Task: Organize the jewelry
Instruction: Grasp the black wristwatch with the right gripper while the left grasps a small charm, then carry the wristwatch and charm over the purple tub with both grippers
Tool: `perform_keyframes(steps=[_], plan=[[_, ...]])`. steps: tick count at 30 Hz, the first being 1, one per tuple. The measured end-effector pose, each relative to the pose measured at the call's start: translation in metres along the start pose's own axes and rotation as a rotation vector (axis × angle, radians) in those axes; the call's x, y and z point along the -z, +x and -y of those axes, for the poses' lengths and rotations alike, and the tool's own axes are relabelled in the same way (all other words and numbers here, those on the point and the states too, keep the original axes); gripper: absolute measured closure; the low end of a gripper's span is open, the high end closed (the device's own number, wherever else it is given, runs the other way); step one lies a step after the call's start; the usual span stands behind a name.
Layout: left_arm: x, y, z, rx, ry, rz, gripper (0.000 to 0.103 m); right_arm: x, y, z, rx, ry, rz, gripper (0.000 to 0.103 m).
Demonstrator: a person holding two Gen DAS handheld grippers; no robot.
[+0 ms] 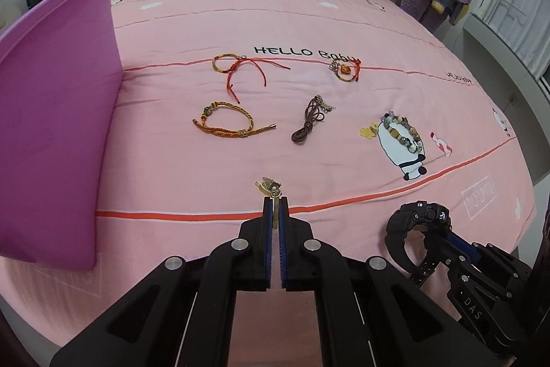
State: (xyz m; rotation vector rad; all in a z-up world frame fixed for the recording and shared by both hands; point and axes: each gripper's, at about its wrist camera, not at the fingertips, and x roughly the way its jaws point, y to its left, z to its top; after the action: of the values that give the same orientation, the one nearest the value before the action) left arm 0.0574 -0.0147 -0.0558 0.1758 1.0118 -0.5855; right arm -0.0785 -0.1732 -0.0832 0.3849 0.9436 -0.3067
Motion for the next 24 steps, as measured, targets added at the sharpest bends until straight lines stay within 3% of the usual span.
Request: perform_keyframes(steps=[10,18,24], plan=[[0.007,-0.038,-0.005,-0.043,-0.045,0.038,0.099,-0.014,-0.037,-0.012,-0.042,-0.055,0.107,0.087],[-0.009,-0.096,-0.019,-0.076,-0.109,0.144,0.099,-0.049,-0.069,-0.037,-0.117,-0.118,0.170,0.087],[-0.025,-0.142,-0.041,-0.137,-0.146,0.222,0.099,-0.085,-0.089,-0.079,-0.219,-0.190,0.228,0.087]])
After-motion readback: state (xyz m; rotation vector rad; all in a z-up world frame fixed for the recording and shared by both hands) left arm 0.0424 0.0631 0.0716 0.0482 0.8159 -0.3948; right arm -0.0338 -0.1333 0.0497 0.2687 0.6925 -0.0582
